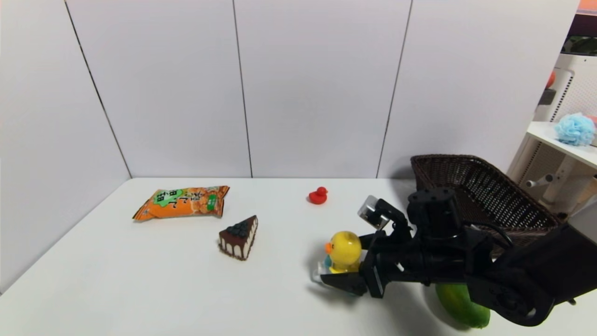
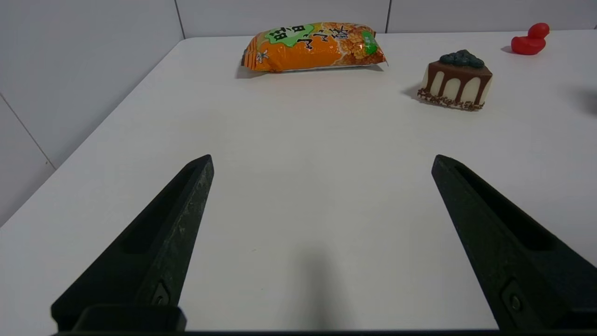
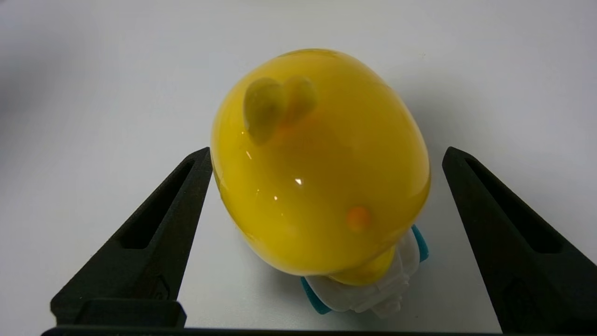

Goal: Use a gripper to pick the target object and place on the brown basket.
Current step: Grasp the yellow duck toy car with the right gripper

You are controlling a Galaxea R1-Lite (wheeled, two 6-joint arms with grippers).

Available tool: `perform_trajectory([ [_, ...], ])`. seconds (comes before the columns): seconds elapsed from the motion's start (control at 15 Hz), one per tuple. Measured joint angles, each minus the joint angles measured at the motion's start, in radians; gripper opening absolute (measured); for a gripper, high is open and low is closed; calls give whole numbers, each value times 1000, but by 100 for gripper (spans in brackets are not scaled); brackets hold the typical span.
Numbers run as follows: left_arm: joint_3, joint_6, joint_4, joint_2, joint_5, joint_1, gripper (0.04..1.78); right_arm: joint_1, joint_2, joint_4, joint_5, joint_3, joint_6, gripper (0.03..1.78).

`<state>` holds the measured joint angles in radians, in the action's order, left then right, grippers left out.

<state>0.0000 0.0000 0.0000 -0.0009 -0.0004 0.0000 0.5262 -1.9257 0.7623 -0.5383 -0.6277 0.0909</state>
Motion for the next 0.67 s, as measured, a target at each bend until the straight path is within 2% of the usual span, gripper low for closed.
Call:
perform_trajectory([
  [0.27, 0, 0, 0, 0, 0, 0, 169, 9, -16, 141, 1, 61, -1, 170],
  [0.67, 0, 0, 0, 0, 0, 0, 169, 11, -79, 293, 10, 88, 0, 170],
])
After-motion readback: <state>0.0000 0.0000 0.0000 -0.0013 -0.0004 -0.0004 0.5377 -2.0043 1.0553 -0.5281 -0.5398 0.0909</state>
